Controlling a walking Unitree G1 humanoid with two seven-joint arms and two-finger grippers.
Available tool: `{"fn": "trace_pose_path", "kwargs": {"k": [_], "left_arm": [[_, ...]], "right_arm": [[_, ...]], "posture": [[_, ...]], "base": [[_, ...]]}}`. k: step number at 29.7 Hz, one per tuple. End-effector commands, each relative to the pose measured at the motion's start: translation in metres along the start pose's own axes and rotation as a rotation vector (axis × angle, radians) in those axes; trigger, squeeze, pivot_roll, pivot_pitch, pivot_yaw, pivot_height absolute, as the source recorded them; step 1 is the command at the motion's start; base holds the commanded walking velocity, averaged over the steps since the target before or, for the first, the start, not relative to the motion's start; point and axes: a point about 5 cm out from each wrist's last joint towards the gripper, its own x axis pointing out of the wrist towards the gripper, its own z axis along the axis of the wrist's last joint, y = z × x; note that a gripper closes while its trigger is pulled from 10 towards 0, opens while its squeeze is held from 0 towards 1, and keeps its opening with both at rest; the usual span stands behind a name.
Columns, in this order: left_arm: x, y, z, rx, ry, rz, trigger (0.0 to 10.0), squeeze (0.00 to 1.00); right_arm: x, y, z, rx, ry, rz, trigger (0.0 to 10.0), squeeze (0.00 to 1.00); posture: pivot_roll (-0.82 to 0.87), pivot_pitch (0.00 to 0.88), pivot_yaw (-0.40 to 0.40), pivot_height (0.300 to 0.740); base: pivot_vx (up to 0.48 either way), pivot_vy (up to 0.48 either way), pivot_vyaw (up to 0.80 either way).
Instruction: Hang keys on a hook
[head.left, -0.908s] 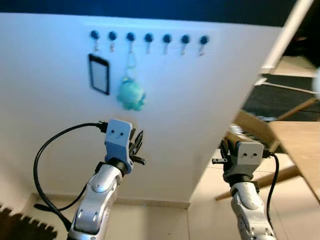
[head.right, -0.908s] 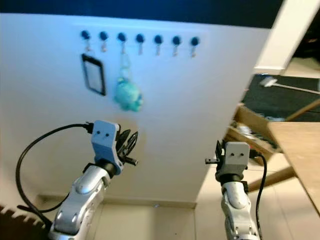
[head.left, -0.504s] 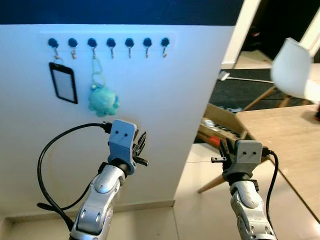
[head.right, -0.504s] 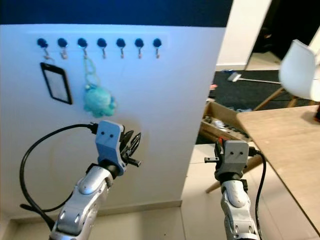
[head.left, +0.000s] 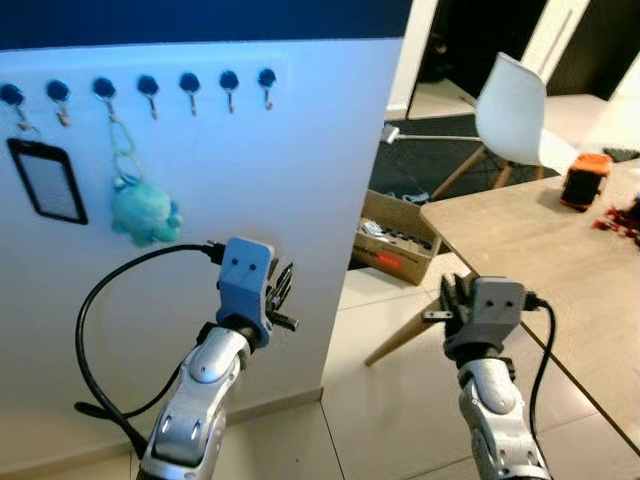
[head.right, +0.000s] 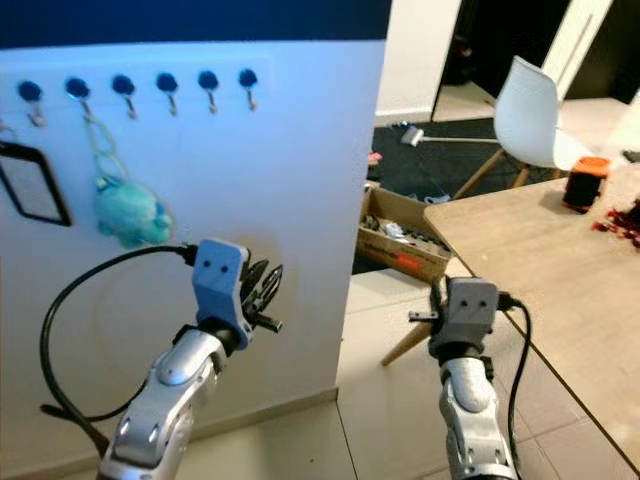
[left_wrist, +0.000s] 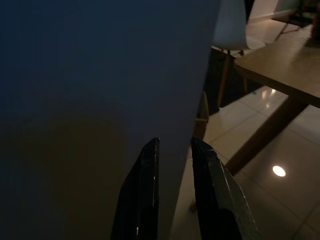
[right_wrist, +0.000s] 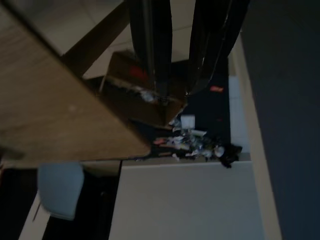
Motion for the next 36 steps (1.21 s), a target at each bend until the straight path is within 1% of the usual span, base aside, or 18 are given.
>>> {"fn": "trace_pose_path", "kwargs": {"k": [1, 6, 12, 23, 27, 28, 30, 32, 33, 35, 36], "left_arm": [[0.002, -0.010, 0.011, -0.006, -0.028, -0.075, 10.0, 0.00], [0.002, -0.016, 0.026, 0.007, -0.072, -0.135, 10.0, 0.00], [0.002, -0.016, 0.029, 0.009, -0.074, -0.149, 10.0, 0.00], [0.002, -0.018, 0.029, 0.023, -0.064, -0.165, 10.0, 0.00], [0.002, -0.018, 0.032, 0.011, -0.084, -0.160, 10.0, 0.00], [0.002, -0.017, 0.036, 0.008, -0.112, -0.155, 10.0, 0.00], [0.002, -0.017, 0.039, 0.007, -0.131, -0.151, 10.0, 0.00], [0.002, -0.019, 0.046, 0.046, -0.179, -0.156, 10.0, 0.00], [0.002, -0.019, 0.046, 0.046, -0.179, -0.156, 10.0, 0.00], [0.002, -0.024, 0.050, 0.085, -0.194, -0.186, 10.0, 0.00], [0.002, -0.028, 0.052, 0.104, -0.194, -0.224, 10.0, 0.00]], "right_arm": [[-0.005, -0.006, -0.007, -0.003, 0.031, -0.017, 10.0, 0.00], [-0.005, -0.006, -0.007, -0.001, 0.031, -0.020, 10.0, 0.00], [-0.004, -0.005, -0.007, 0.000, 0.030, -0.022, 10.0, 0.00], [-0.003, -0.006, -0.005, -0.001, 0.023, -0.029, 10.0, 0.00], [-0.003, -0.006, -0.004, -0.003, 0.018, -0.030, 10.0, 0.00], [-0.003, -0.007, -0.004, -0.004, 0.016, -0.030, 10.0, 0.00], [-0.003, -0.007, -0.003, -0.006, 0.014, -0.031, 10.0, 0.00], [-0.003, -0.007, -0.002, -0.027, 0.003, -0.023, 10.0, 0.00], [-0.003, -0.007, -0.002, -0.027, 0.003, -0.023, 10.0, 0.00], [-0.003, -0.007, -0.002, -0.036, -0.001, -0.019, 10.0, 0.00], [-0.003, -0.007, -0.002, -0.035, 0.000, -0.020, 10.0, 0.00]], "posture": [[0.10, 0.169, -0.030, 0.740], [0.10, 0.166, -0.027, 0.740], [0.10, 0.164, -0.026, 0.740], [0.10, 0.162, -0.024, 0.740], [0.10, 0.161, -0.025, 0.740], [0.10, 0.161, -0.025, 0.740], [0.10, 0.161, -0.025, 0.740], [0.10, 0.161, -0.025, 0.740], [0.10, 0.161, -0.025, 0.740], [0.10, 0.161, -0.025, 0.740], [0.10, 0.161, -0.023, 0.740]], "base": [[0.000, 0.000, -0.77], [0.000, 0.000, -0.77], [0.000, 0.000, -0.77], [0.000, 0.000, -0.77], [0.000, 0.000, -0.77], [0.000, 0.000, -0.77], [0.000, 0.000, -0.77], [0.000, 0.000, -0.77], [0.000, 0.000, -0.77], [0.000, 0.000, -0.77], [0.000, 0.000, -0.77]]}}
